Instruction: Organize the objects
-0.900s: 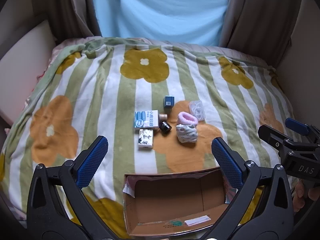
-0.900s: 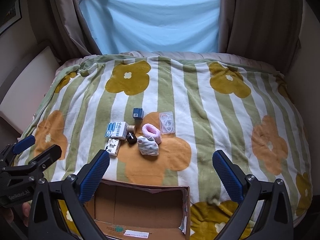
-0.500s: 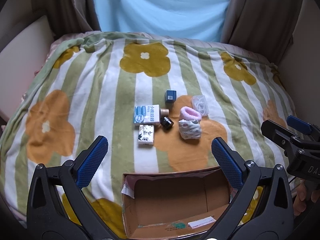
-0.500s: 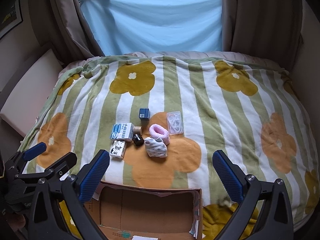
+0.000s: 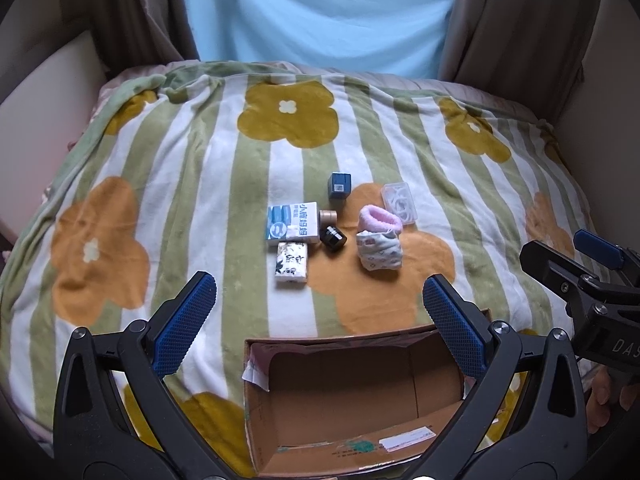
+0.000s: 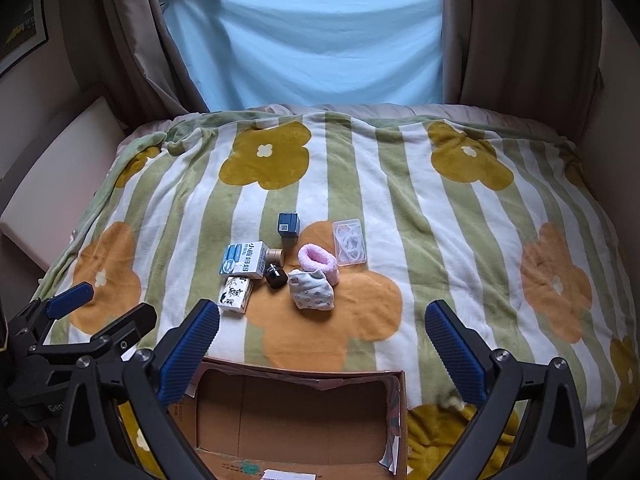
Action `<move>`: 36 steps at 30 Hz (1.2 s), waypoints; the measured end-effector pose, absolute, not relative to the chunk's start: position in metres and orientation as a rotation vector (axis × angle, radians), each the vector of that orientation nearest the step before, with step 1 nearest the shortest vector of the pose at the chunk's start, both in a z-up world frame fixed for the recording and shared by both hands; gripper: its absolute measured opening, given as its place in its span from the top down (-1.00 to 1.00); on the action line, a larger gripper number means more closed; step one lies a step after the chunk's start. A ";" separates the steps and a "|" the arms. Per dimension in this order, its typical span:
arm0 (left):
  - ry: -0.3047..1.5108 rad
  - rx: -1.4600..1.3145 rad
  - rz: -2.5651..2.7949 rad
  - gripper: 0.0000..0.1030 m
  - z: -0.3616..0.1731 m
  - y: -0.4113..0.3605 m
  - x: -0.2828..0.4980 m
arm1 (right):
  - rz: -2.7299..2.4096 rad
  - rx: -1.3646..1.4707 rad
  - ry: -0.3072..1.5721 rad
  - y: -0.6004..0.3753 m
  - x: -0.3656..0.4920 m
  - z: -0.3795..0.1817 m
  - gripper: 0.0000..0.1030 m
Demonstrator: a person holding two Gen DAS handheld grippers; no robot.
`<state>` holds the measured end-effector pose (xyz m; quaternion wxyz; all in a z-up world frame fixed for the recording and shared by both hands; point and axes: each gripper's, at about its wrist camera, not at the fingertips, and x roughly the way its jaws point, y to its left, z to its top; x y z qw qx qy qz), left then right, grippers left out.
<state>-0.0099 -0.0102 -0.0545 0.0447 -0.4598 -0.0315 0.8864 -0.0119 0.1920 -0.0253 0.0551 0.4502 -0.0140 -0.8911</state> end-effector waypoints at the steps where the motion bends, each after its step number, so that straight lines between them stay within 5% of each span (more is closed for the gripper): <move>1: -0.099 -1.403 2.706 -0.99 -0.054 -0.011 -0.009 | -2.707 1.368 -0.043 0.193 -0.010 -0.026 -0.99; 36: -0.093 -1.394 2.701 -0.99 -0.054 -0.008 -0.003 | -2.728 1.370 -0.037 0.202 0.002 -0.027 -0.99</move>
